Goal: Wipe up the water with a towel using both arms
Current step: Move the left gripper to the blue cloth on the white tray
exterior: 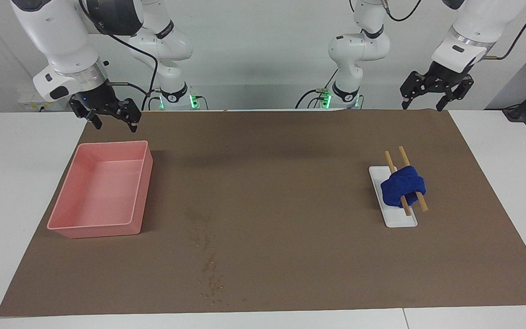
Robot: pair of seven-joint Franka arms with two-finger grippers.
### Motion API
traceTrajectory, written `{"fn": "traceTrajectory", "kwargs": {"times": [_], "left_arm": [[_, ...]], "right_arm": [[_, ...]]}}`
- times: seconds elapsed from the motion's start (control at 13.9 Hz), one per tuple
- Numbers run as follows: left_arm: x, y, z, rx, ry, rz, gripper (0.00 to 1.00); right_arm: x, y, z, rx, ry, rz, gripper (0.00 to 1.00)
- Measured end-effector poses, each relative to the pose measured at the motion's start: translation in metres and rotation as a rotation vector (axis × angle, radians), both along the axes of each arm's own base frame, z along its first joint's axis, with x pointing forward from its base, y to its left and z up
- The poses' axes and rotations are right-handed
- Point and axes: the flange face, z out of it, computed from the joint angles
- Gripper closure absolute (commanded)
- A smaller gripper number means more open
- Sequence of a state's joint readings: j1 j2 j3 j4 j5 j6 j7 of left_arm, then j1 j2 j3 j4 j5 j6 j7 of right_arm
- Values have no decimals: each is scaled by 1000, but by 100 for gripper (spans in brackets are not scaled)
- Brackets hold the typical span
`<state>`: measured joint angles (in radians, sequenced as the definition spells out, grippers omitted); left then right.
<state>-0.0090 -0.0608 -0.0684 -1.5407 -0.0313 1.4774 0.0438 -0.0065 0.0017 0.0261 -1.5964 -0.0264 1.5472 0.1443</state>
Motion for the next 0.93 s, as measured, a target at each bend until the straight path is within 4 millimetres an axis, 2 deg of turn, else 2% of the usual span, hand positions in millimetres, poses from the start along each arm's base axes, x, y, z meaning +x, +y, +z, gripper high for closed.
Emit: {"fn": "traceTrajectory", "kwargs": {"times": [0.36, 0.57, 0.79, 0.93], "left_arm": [[0, 0, -2, 0, -6, 1, 0], [7, 3, -16, -4, -79, 10, 0], [21, 12, -51, -9, -163, 34, 0], [36, 33, -82, -8, -212, 76, 0]], "right_arm": [[0, 0, -1, 0, 2, 0, 0], [0, 0, -1, 0, 3, 0, 0], [0, 0, -1, 0, 3, 0, 0], [0, 0, -1, 0, 3, 0, 0]]}}
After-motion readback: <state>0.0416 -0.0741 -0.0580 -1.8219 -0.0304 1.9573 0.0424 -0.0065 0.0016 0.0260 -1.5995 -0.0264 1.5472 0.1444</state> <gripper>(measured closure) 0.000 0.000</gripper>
